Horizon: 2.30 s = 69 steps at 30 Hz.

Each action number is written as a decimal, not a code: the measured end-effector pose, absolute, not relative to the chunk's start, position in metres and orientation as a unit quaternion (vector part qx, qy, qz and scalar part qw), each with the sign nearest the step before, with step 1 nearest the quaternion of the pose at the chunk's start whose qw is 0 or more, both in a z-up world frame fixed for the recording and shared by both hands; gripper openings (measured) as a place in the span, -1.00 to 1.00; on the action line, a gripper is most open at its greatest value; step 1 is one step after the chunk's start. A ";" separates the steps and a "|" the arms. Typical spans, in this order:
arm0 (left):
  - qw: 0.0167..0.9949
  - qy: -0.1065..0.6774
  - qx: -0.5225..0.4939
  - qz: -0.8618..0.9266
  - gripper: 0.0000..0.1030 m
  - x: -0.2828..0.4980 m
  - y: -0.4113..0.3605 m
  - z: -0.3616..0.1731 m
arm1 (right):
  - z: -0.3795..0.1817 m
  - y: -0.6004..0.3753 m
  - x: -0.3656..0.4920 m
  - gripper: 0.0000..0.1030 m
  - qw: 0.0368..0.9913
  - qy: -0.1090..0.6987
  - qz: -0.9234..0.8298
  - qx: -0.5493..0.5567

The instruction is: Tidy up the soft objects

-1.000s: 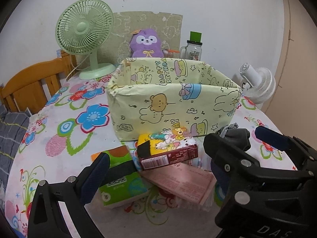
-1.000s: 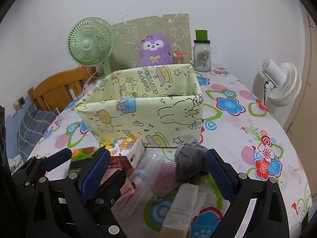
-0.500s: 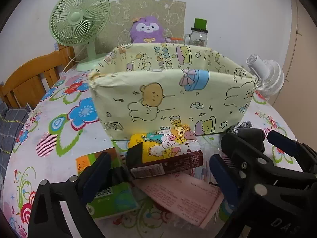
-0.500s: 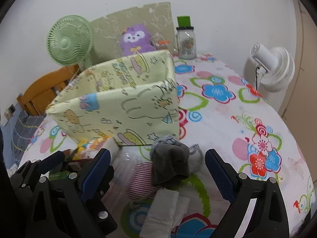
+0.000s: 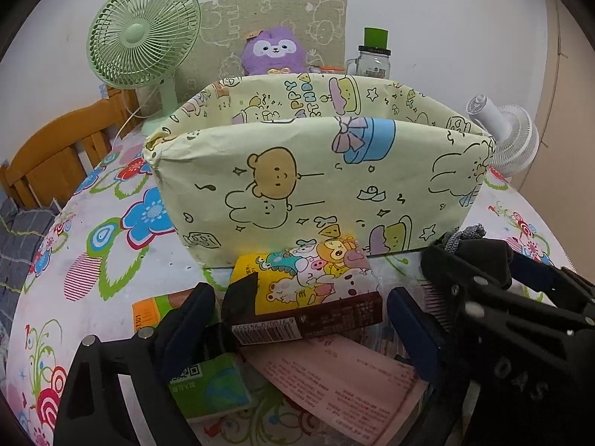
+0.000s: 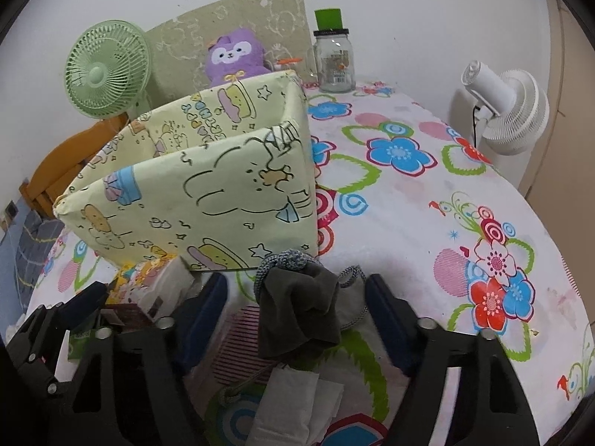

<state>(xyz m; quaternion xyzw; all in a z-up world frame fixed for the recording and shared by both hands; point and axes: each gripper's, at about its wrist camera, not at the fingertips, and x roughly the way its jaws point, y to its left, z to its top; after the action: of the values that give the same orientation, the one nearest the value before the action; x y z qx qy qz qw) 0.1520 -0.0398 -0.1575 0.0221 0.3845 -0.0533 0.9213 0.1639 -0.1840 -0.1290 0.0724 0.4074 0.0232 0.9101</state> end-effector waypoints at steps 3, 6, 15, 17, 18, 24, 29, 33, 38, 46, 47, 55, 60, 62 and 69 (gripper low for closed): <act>0.921 0.385 0.024 -0.058 0.70 0.152 -0.040 -0.158 | -0.131 -0.183 0.166 0.12 0.907 0.413 0.030 0.074; 0.921 0.383 0.028 -0.060 0.63 0.151 -0.042 -0.158 | -0.131 -0.180 0.166 -0.08 0.907 0.413 0.036 0.070; 0.924 0.375 0.013 -0.073 0.51 0.147 -0.040 -0.154 | -0.124 -0.177 0.160 -0.15 0.912 0.403 0.039 0.067; 0.925 0.372 0.012 -0.074 0.51 0.145 -0.040 -0.153 | -0.122 -0.177 0.159 -0.15 0.913 0.401 0.039 0.066; 0.926 0.371 0.011 -0.075 0.50 0.144 -0.040 -0.152 | -0.120 -0.177 0.158 -0.15 0.913 0.400 0.039 0.066; 0.929 0.361 0.009 -0.077 0.50 0.139 -0.039 -0.146 | -0.113 -0.176 0.153 -0.15 0.917 0.391 0.039 0.064; 0.933 0.352 0.008 -0.077 0.50 0.134 -0.038 -0.140 | -0.105 -0.175 0.148 -0.15 0.921 0.382 0.040 0.060; 0.935 0.346 0.008 -0.076 0.50 0.130 -0.037 -0.135 | -0.098 -0.174 0.144 -0.15 0.925 0.375 0.040 0.056; 0.938 0.337 0.008 -0.077 0.49 0.124 -0.036 -0.128 | -0.090 -0.173 0.137 -0.15 0.928 0.366 0.040 0.053; 0.942 0.325 0.005 -0.080 0.49 0.114 -0.036 -0.117 | -0.077 -0.172 0.126 -0.15 0.935 0.351 0.038 0.043; 0.943 0.324 0.005 -0.080 0.49 0.113 -0.036 -0.116 | -0.075 -0.171 0.125 -0.15 0.936 0.349 0.039 0.041; 0.946 0.315 0.008 -0.077 0.49 0.103 -0.035 -0.103 | -0.061 -0.166 0.114 -0.15 0.942 0.332 0.041 0.028; 0.948 0.307 0.006 -0.078 0.50 0.097 -0.034 -0.097 | -0.052 -0.163 0.107 -0.15 0.945 0.323 0.043 0.020; 0.949 0.304 0.006 -0.078 0.50 0.094 -0.033 -0.094 | -0.049 -0.162 0.106 -0.15 0.947 0.319 0.043 0.018; 0.954 0.290 0.005 -0.078 0.50 0.087 -0.031 -0.082 | -0.038 -0.161 0.099 -0.15 0.951 0.306 0.046 0.015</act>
<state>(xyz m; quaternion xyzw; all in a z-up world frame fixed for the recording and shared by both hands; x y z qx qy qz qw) 0.0870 -0.0309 -0.0823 0.0048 0.2903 -0.0779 0.9537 0.0986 -0.1605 -0.0377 0.0152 0.3058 0.0457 0.9509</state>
